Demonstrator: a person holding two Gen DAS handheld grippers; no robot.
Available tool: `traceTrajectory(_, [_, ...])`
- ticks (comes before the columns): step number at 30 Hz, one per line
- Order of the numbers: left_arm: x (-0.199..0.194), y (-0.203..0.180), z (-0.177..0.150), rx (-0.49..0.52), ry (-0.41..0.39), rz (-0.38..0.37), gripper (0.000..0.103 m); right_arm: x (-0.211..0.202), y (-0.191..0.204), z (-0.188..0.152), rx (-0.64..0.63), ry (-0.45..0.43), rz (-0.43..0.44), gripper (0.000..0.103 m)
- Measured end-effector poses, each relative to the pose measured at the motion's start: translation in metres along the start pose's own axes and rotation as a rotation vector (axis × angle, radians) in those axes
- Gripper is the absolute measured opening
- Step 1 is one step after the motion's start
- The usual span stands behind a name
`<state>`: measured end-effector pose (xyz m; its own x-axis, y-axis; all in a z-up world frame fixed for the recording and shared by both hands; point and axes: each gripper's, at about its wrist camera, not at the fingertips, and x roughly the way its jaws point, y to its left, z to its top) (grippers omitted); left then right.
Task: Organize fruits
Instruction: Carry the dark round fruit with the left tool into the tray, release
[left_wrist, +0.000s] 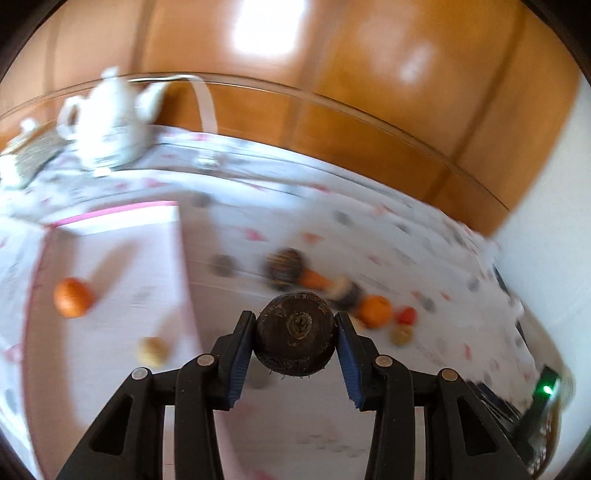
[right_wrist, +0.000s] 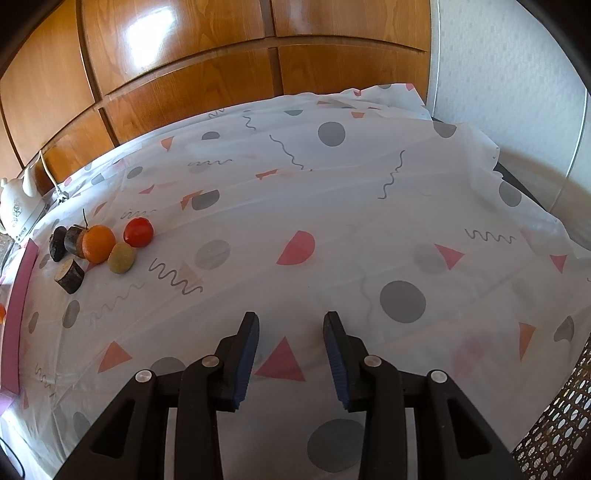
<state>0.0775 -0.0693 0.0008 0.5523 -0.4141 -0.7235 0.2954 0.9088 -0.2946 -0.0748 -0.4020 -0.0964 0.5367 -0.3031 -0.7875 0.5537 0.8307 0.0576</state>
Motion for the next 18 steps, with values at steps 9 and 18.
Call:
traceTrajectory(9, [-0.021,0.11,-0.008,-0.173,-0.02,0.203,0.044,0.0,0.001,0.0,-0.005,0.003,-0.01,0.037])
traceTrajectory(18, [-0.015,0.169,-0.01,-0.227,-0.022,0.366,0.044,0.001,0.002,0.0,-0.012,0.008,-0.023,0.037])
